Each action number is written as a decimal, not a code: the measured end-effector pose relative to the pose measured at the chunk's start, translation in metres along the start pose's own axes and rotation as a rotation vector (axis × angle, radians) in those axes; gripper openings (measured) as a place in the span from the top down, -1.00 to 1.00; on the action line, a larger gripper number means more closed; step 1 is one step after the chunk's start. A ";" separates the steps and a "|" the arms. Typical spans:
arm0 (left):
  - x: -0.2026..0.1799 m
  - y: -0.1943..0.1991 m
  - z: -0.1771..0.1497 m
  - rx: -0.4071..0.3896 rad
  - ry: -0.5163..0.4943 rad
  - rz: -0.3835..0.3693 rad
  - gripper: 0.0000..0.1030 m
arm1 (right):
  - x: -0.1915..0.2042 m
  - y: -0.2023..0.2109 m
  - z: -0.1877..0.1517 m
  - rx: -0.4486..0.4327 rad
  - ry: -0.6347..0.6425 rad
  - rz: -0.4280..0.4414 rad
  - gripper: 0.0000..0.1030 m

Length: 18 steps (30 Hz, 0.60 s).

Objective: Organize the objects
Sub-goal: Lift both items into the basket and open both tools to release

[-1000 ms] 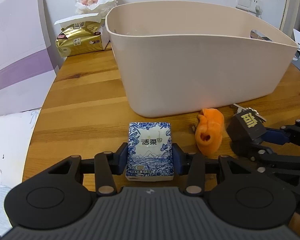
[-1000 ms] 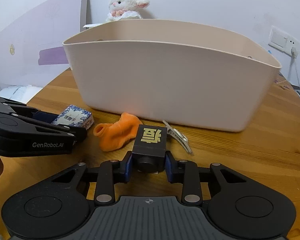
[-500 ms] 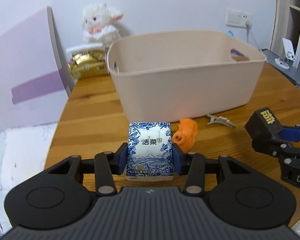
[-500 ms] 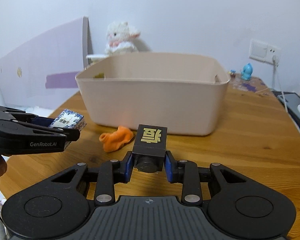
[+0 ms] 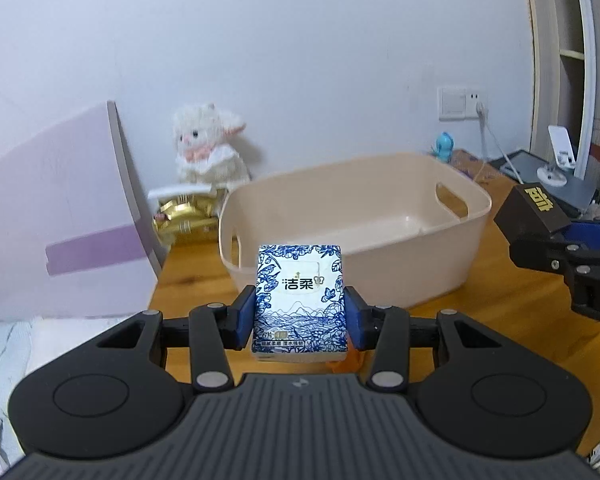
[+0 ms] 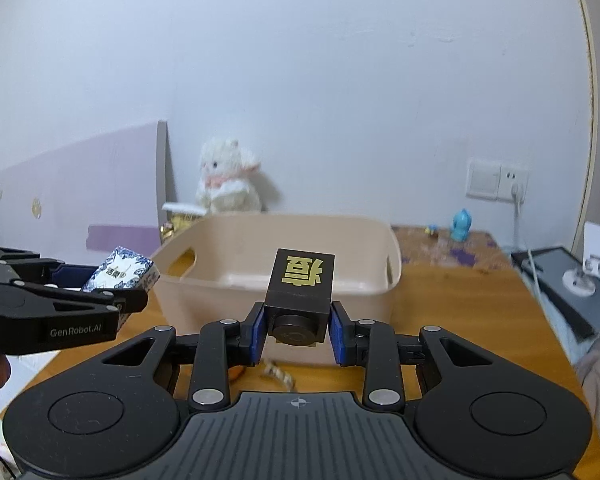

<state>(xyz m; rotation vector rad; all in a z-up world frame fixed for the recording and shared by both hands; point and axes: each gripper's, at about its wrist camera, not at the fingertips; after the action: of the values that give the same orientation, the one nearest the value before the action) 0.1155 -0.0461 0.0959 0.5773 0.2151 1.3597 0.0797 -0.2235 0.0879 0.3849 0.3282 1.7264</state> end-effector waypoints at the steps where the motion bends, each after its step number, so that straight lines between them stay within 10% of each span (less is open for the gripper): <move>1: 0.000 0.000 0.003 -0.008 0.000 0.001 0.08 | -0.001 0.000 0.003 -0.009 -0.001 -0.001 0.42; 18: -0.003 -0.078 0.051 0.013 0.025 -0.001 0.08 | -0.036 -0.070 0.046 -0.043 -0.046 -0.039 0.41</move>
<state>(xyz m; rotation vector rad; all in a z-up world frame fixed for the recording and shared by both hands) 0.2052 -0.0702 0.0986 0.5704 0.2447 1.3658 0.1676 -0.2451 0.0969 0.3833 0.2631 1.6815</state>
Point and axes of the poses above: each gripper's, at about its wrist camera, not at the fingertips, and y roughly against the way its jaws point, x to its left, z to its top, and after that the axes turned 2 degrees about z, right-handed
